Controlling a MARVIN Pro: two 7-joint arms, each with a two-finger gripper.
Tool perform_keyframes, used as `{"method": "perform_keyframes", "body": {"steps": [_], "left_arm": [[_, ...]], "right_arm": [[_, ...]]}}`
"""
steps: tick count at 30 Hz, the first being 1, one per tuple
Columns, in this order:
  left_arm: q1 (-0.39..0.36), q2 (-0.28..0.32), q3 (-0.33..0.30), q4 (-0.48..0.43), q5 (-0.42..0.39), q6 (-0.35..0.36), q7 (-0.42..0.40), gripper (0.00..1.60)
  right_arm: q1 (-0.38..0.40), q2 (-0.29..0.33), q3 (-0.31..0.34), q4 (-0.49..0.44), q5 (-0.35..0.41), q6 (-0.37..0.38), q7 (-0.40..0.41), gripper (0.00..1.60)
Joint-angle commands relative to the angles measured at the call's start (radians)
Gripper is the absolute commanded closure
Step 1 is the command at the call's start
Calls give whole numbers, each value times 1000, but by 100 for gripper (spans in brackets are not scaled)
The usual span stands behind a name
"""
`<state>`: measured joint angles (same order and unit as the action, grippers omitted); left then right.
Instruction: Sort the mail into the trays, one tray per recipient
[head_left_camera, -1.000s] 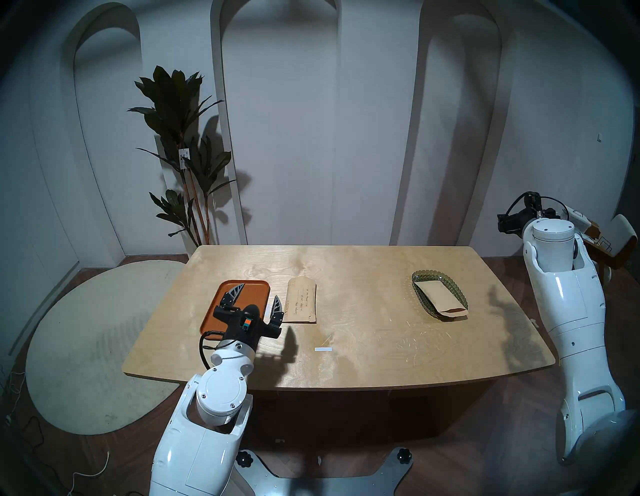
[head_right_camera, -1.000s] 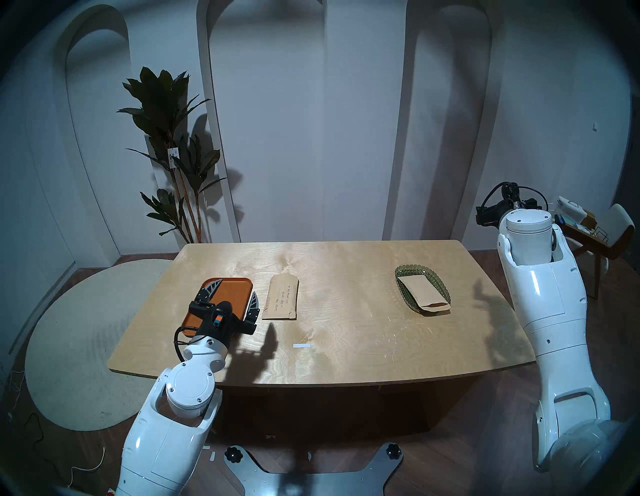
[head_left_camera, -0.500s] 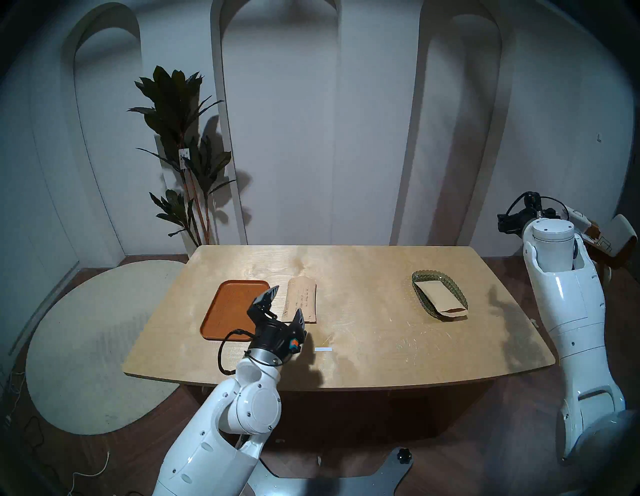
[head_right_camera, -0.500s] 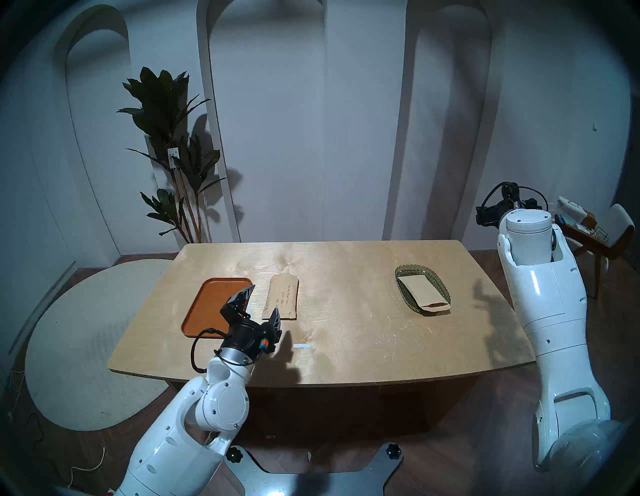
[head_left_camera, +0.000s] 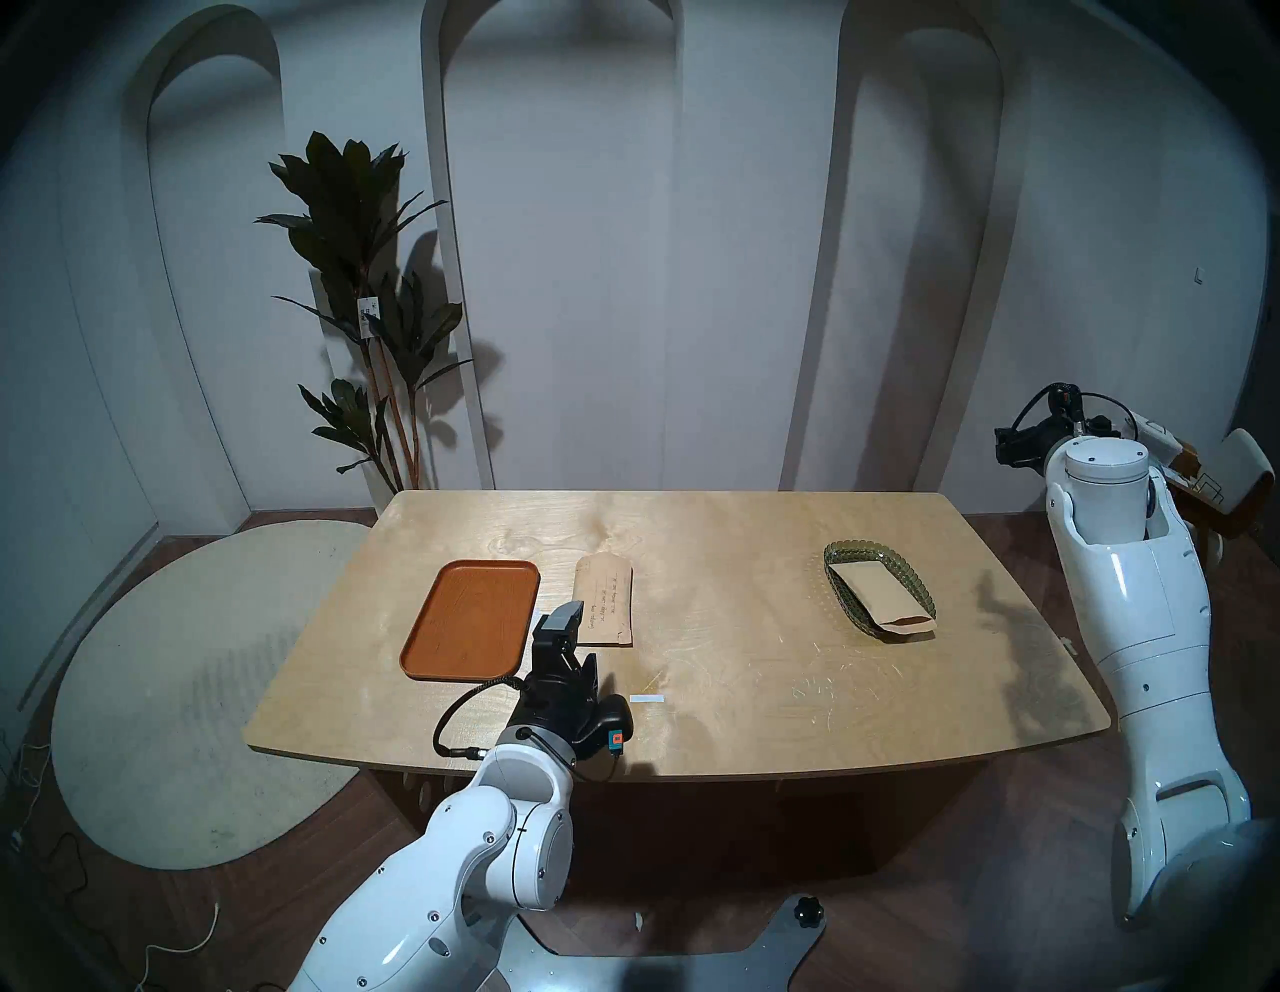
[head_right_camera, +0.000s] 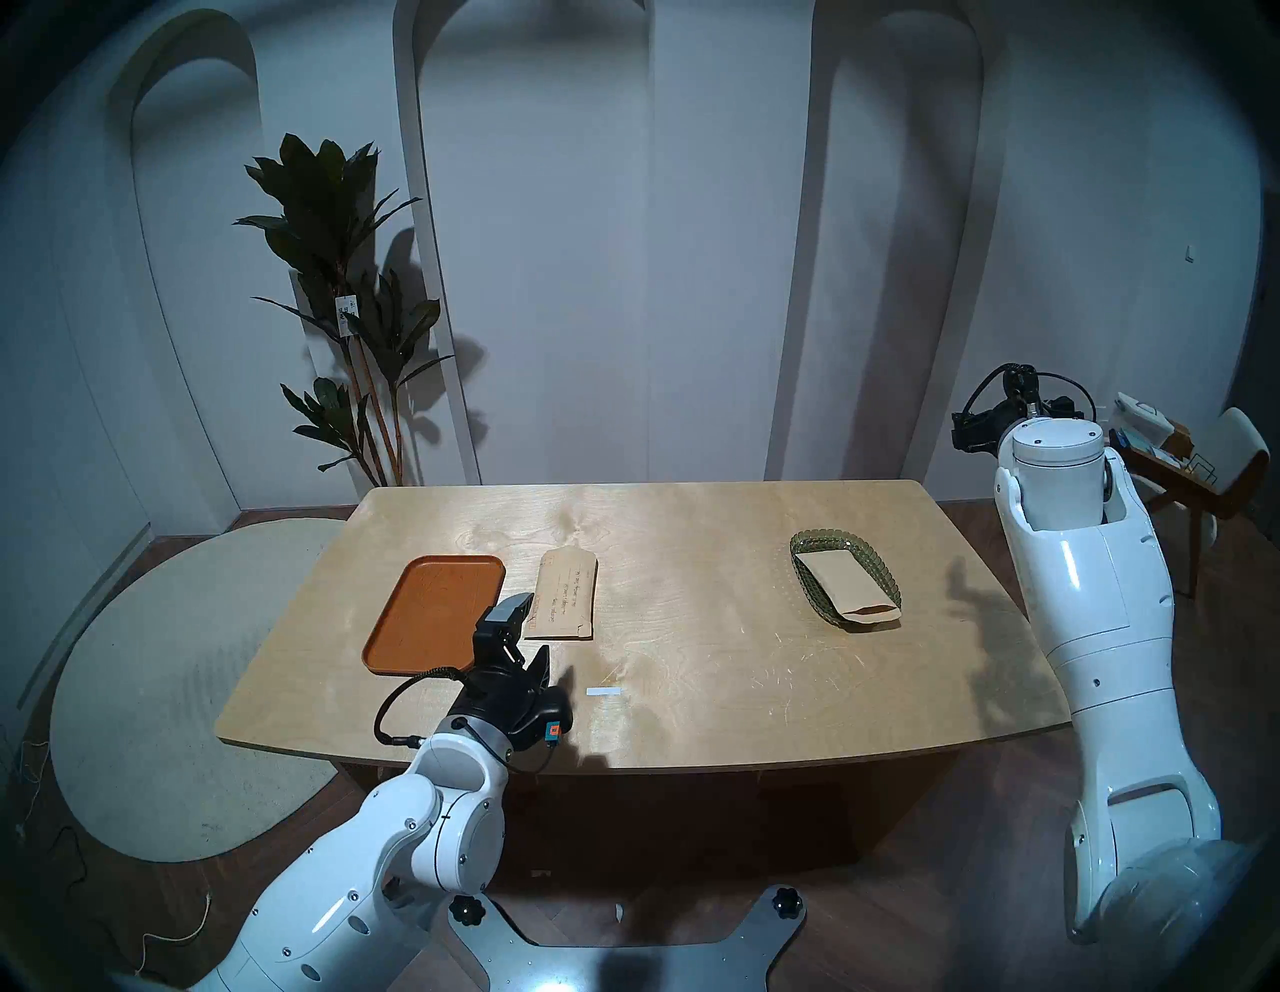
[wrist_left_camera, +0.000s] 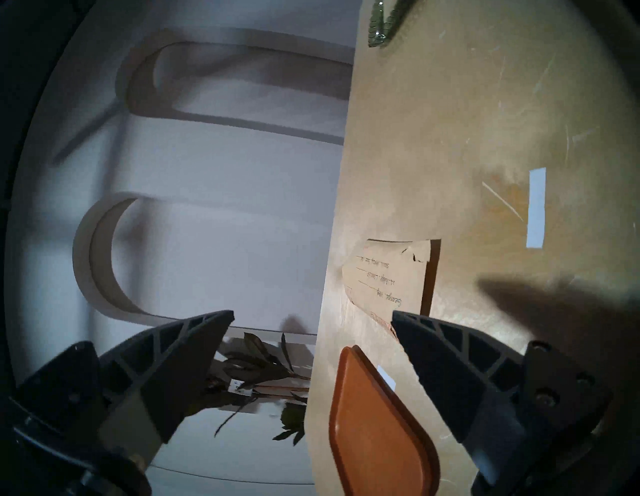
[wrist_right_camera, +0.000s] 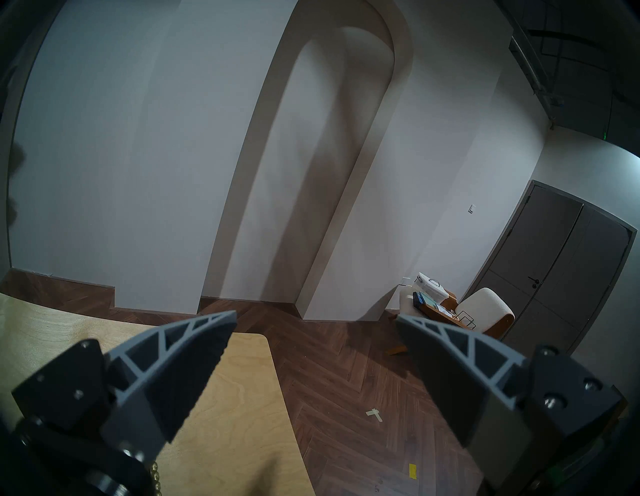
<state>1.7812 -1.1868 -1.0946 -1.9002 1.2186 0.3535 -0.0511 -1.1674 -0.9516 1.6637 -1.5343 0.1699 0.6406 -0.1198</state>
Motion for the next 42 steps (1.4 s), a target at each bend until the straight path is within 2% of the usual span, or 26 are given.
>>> {"method": "perform_keyframes", "body": {"steps": [1,6,9,13,19,26,42], "left_arm": [[-104,54,-5,-69,41,-30,-101,0],[-146,41,-11,-112,19,-43,-213,0],[-152,10,-13,-132,-28,-36,-279,0],[-161,-27,-10,-152,-75,-3,-395,0],[-172,-75,-18,-141,-88,77,-462,0],[-180,-117,-29,-101,-101,137,-463,0],[-168,-141,-1,-24,-123,147,-430,0]], "right_arm": [[15,1,2,-18,3,-4,3,0],[15,1,2,-18,3,-4,3,0],[15,1,2,-19,3,-4,3,0],[15,1,2,-19,3,-4,3,0],[15,1,2,-20,4,-4,4,0],[14,1,2,-20,5,-3,4,0],[14,2,2,-21,5,-3,4,0]]}}
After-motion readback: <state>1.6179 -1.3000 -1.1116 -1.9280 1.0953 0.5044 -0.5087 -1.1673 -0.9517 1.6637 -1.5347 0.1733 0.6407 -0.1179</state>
